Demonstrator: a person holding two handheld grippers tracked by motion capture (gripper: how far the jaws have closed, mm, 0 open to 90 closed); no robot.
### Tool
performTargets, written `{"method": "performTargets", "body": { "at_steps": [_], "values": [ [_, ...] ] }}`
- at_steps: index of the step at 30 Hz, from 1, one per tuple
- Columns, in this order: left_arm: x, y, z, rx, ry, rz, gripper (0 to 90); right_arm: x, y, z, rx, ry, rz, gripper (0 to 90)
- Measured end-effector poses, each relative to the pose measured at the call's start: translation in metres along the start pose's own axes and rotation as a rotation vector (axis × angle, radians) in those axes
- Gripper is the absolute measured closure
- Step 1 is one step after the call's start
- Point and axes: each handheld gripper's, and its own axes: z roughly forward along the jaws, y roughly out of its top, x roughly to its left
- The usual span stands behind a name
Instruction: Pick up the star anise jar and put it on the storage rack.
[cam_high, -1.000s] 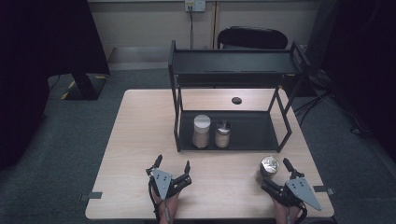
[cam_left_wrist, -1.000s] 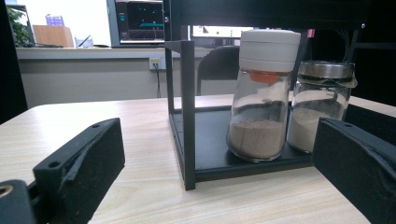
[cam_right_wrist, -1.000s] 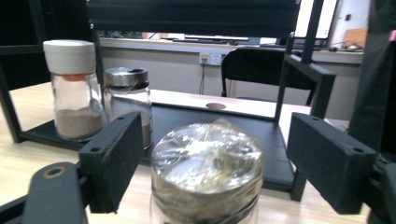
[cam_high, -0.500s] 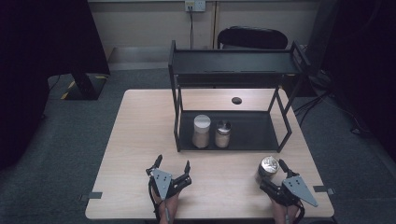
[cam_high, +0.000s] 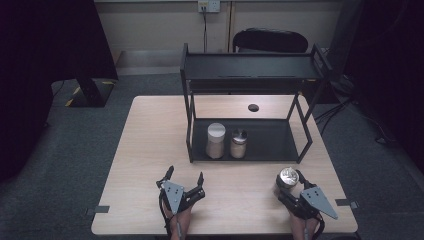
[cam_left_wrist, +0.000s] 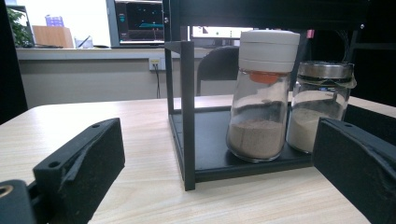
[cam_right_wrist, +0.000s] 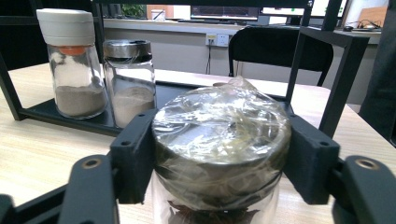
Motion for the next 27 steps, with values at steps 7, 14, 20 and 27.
{"method": "performTargets", "body": {
  "at_steps": [7, 14, 20, 27],
  "values": [
    [0.0, 0.0, 0.0, 0.0, 0.0, 0.0, 2.2, 0.0008, 0.0008, 0.0001, 0.002, -0.003, 0.003, 34.4],
    [0.0001, 0.0002, 0.0001, 0.001, 0.0, 0.0, 2.2, 0.0035, 0.0011, -0.0003, 0.002, -0.011, -0.005, 34.5],
    [0.0, 0.0001, 0.0001, 0.001, 0.0, 0.0, 2.2, 0.0046, 0.0031, -0.0007, 0.004, -0.016, -0.013, 34.5],
    [0.0001, 0.0003, 0.0001, 0.002, 0.0, 0.0, 2.2, 0.004, 0.0039, -0.002, 0.003, -0.012, -0.007, 34.6]
  ]
}}
